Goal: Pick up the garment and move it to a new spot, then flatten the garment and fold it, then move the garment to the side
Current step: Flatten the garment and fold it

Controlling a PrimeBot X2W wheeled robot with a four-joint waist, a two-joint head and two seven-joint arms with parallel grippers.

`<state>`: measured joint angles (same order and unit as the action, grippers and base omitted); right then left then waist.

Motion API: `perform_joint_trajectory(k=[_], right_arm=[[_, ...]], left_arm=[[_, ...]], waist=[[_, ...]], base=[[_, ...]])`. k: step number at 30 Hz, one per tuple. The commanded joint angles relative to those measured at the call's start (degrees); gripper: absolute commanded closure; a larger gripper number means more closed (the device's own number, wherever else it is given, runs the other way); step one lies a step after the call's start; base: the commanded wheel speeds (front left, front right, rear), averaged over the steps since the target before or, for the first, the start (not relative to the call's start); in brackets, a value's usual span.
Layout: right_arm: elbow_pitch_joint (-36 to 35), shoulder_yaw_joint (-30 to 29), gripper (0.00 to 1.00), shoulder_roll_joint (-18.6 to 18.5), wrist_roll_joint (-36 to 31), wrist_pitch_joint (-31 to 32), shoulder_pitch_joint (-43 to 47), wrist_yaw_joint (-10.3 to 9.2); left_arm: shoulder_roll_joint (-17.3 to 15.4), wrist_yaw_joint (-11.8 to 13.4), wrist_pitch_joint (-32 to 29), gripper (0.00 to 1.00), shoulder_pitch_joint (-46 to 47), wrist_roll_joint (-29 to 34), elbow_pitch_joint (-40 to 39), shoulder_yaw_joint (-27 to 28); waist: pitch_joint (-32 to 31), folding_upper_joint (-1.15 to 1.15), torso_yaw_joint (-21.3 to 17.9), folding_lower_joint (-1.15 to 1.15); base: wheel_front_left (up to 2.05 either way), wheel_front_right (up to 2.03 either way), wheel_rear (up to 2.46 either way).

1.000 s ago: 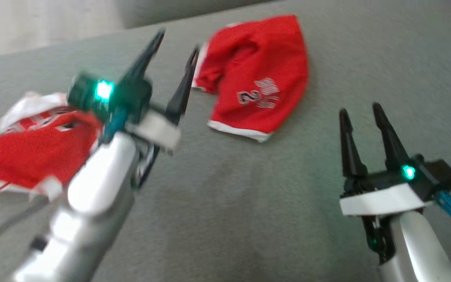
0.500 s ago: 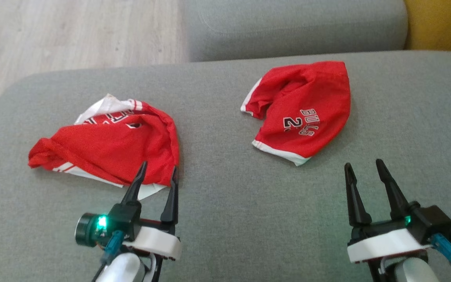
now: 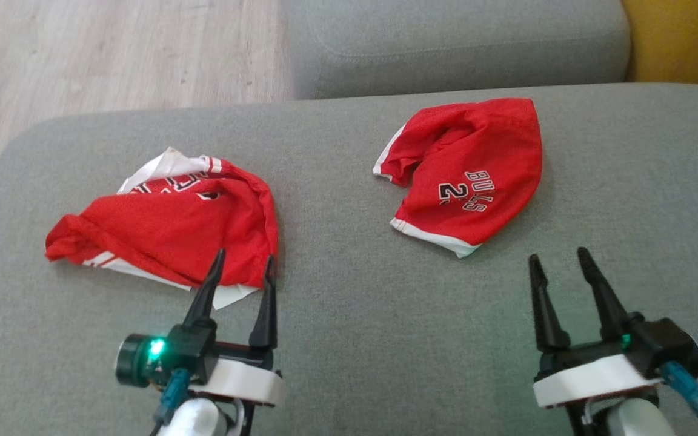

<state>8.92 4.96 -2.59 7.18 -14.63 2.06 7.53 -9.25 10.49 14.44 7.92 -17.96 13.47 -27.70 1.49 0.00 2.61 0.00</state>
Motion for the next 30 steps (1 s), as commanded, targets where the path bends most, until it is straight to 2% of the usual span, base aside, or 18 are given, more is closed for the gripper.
perform_joint_trajectory(k=[1,8,19,30], right_arm=[[-1.5,2.1,0.00,-0.3,-1.2,-0.4,-2.5,-0.04],[5.0,3.7,0.00,-0.3,-7.7,2.2,-11.0,-0.04],[23.8,7.0,0.00,-0.4,-15.0,10.6,-25.5,-0.04],[36.7,6.5,0.00,-2.1,-17.8,12.6,-31.9,-0.04]], left_arm=[[0.3,-0.5,0.5,0.00,2.3,0.6,-1.8,2.2],[2.3,-2.6,0.6,0.00,4.8,2.0,-0.7,1.3],[5.2,-5.7,0.6,0.00,8.8,2.9,0.5,0.8],[6.1,-6.8,0.6,0.00,9.8,4.1,-0.2,2.3]], waist=[[0.8,0.00,0.6,0.00],[5.5,0.00,4.6,0.00],[11.2,0.00,10.9,0.00],[12.3,0.00,12.9,0.00]], base=[[0.00,0.00,0.00],[0.00,0.00,0.00],[0.00,0.00,0.00],[0.00,0.00,0.00]])
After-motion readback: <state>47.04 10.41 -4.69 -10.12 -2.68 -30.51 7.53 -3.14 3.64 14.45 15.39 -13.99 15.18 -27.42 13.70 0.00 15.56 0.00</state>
